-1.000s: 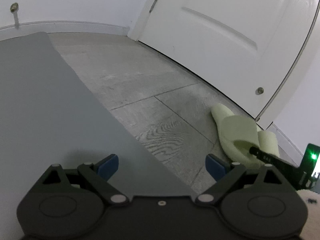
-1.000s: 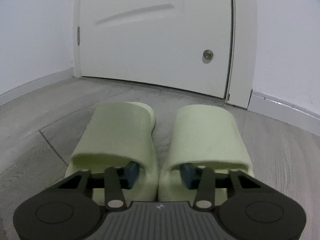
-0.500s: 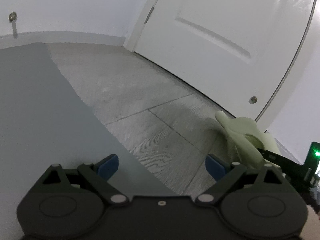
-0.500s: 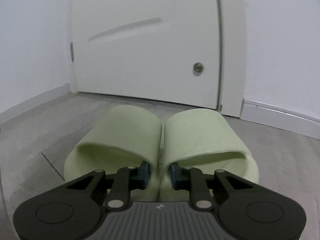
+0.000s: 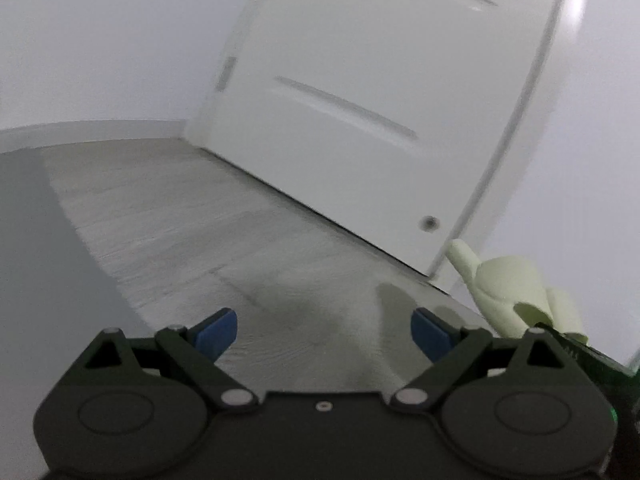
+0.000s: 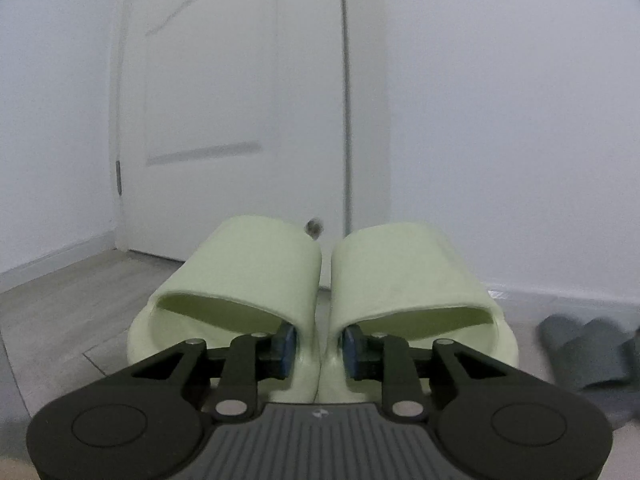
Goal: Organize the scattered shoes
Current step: 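Carry the pale green slides with the right tool toward the blue-gray slides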
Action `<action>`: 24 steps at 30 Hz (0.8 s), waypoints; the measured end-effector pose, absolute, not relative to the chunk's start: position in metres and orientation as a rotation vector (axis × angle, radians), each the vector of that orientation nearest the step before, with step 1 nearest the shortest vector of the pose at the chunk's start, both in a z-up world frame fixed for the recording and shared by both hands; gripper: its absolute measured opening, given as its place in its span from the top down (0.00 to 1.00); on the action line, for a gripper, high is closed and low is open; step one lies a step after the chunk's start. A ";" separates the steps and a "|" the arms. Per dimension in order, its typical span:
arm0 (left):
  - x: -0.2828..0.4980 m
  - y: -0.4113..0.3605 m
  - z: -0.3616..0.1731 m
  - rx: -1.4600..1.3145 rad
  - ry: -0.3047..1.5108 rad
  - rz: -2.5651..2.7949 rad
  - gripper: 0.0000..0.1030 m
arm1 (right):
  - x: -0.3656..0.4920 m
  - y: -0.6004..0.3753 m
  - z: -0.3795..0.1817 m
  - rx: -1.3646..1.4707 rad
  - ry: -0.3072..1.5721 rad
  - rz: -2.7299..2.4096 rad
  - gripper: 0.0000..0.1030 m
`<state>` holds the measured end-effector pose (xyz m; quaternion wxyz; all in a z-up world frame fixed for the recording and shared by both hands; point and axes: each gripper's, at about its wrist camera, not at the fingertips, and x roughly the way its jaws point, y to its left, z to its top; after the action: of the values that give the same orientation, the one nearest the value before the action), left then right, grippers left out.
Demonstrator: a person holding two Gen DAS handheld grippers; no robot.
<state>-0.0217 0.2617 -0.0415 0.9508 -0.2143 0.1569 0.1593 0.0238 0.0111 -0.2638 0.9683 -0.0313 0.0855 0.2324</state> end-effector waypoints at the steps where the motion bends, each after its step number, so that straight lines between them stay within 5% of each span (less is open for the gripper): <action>1: -0.018 0.252 -0.036 -0.421 0.316 0.307 0.08 | 0.017 -0.002 -0.263 -0.058 0.166 0.451 0.71; 14: 0.040 0.116 0.001 -0.303 0.316 0.005 0.08 | -0.023 -0.141 -0.281 0.148 0.297 0.181 0.71; 24: 0.087 0.042 -0.021 -0.252 0.386 -0.222 0.08 | -0.015 -0.207 -0.309 0.251 0.469 -0.052 0.71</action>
<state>0.0871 0.0416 -0.0208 0.9674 -0.1248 0.1909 -0.1100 -0.0151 -0.2067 -0.3088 0.9645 0.1239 0.2318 -0.0258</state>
